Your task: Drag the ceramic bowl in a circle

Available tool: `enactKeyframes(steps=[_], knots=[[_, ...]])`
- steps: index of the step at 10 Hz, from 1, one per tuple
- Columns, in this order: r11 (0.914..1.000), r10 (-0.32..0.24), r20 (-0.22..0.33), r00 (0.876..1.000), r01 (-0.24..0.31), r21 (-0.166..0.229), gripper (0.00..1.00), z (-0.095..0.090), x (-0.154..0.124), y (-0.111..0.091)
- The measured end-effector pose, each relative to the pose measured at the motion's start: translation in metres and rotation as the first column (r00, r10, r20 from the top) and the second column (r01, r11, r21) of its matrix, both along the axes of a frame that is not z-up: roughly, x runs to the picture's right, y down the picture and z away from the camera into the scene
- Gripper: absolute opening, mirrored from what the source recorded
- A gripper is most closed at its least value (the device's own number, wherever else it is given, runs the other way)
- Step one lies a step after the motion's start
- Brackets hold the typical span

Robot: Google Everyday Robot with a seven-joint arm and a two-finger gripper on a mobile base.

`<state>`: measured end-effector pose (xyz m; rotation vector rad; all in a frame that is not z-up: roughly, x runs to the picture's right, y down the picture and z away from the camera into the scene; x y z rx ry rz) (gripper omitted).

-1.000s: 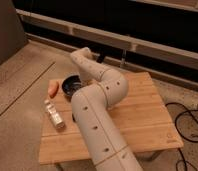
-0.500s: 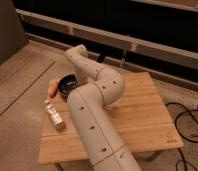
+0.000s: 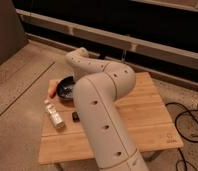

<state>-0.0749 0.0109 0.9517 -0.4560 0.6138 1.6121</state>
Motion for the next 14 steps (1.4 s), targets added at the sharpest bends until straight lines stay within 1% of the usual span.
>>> enactKeyframes(steps=[1, 2, 3, 5, 14], knots=[[0.9999, 0.015, -0.017, 1.0, -0.015, 0.001, 0.17, -0.004, 0.01, 0.005], [0.999, 0.044, -0.046, 0.998, -0.044, -0.005, 0.21, -0.007, 0.026, 0.011], [0.9986, 0.052, -0.059, 0.997, -0.052, -0.006, 0.21, -0.009, 0.032, 0.014], [0.9985, 0.054, -0.051, 0.997, -0.054, -0.004, 0.21, -0.008, 0.027, 0.014], [0.9986, 0.053, -0.053, 0.997, -0.053, -0.005, 0.21, -0.009, 0.028, 0.014]])
